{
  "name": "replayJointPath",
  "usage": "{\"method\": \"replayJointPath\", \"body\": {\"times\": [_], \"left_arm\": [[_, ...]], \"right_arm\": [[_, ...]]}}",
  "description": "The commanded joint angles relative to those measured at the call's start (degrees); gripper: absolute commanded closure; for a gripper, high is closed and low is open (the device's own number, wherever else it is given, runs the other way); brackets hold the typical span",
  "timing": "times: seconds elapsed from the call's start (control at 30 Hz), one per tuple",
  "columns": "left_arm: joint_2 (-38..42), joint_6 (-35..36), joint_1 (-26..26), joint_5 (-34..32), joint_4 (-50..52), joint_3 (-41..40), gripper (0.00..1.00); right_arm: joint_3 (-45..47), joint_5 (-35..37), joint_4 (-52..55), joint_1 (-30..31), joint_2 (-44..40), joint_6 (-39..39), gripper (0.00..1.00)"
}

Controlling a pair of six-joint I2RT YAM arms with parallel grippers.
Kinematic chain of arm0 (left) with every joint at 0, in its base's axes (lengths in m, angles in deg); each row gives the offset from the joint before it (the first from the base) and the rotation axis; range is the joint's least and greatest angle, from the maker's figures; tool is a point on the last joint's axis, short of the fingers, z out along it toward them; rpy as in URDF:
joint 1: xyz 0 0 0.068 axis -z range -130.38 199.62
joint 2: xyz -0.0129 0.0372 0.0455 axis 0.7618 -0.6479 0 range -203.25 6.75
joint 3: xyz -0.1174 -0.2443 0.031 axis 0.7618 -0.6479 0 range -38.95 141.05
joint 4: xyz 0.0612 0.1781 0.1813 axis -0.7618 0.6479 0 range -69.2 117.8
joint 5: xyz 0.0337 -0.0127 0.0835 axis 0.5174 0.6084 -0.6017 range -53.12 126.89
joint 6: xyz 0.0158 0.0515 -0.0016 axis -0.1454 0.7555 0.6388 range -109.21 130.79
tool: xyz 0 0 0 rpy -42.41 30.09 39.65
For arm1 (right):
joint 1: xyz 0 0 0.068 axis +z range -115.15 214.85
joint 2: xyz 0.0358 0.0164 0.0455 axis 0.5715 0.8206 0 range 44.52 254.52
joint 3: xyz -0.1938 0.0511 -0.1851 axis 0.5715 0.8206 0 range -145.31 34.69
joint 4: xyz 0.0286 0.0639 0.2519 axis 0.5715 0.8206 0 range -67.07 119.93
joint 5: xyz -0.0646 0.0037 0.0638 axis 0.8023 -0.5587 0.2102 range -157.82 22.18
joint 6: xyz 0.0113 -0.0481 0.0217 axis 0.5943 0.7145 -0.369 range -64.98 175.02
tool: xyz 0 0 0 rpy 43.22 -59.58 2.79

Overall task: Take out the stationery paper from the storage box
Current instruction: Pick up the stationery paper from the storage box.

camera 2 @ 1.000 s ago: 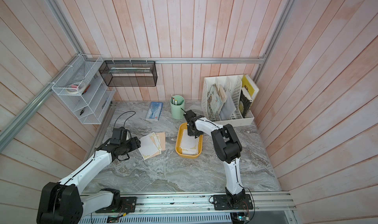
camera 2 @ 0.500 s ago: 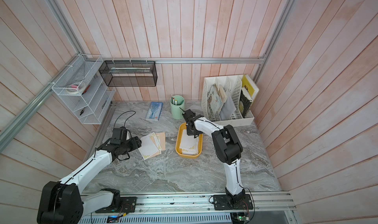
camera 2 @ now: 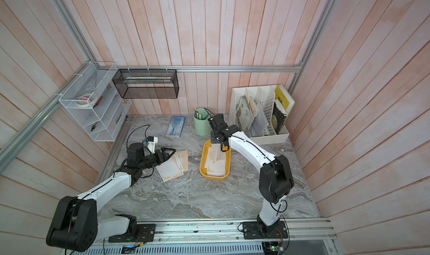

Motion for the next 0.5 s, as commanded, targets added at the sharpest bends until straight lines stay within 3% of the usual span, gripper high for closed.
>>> {"method": "replayJointPath", "body": {"times": [0.0,0.2,0.47], "left_arm": [[-4.0,-9.0,-0.1,12.7,-24.0,-2.2,0.24],[-10.1,-16.0,0.4,16.1,-42.8,-3.2,0.24],[-14.9,-17.1,2.9,18.0,-52.3,-0.3,0.24]], "right_arm": [[0.8,-1.0,-1.5,0.7,-3.8,0.8,1.0],[0.9,-1.3,-2.4,2.2,-8.5,0.8,1.0],[0.2,-2.9,-4.5,4.5,-12.5,1.4,1.0]]}}
